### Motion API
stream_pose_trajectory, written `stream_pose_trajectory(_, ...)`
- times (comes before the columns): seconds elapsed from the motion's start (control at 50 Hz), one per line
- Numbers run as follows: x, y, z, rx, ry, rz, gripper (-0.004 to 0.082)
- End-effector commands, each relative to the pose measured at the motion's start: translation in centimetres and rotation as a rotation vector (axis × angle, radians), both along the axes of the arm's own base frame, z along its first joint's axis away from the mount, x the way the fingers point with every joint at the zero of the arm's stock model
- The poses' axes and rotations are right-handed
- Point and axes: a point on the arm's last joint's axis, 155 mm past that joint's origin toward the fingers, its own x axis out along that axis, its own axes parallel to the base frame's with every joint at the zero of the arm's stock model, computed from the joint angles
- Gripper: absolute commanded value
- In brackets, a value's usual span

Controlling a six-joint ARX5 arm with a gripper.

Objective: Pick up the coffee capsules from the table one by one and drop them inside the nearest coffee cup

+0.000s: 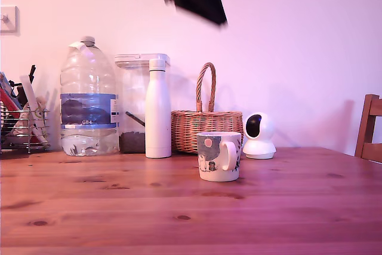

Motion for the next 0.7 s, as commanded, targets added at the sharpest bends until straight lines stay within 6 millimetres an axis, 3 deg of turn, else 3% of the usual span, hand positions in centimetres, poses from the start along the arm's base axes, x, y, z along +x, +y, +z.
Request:
stream_pose_trajectory(0.0,0.5,0.5,0.0,-0.013,-0.002,0.016,-0.0024)
stream_pose_trajectory(0.14,0.3,2.0,2.6,-0.076,-0.068,0.048,-0.0024)
stream_pose_trajectory(0.26,-0.1,3.7,3.6,-0.137,-0.121,0.086,-0.0024)
stream_pose_trajectory(0.44,-0.9,6.9,2.7,-0.215,-0.161,0.162,-0.0024)
stream_pose_trajectory(0.68,-2.5,11.8,-1.1,-0.272,-0.159,0.271,-0.0024)
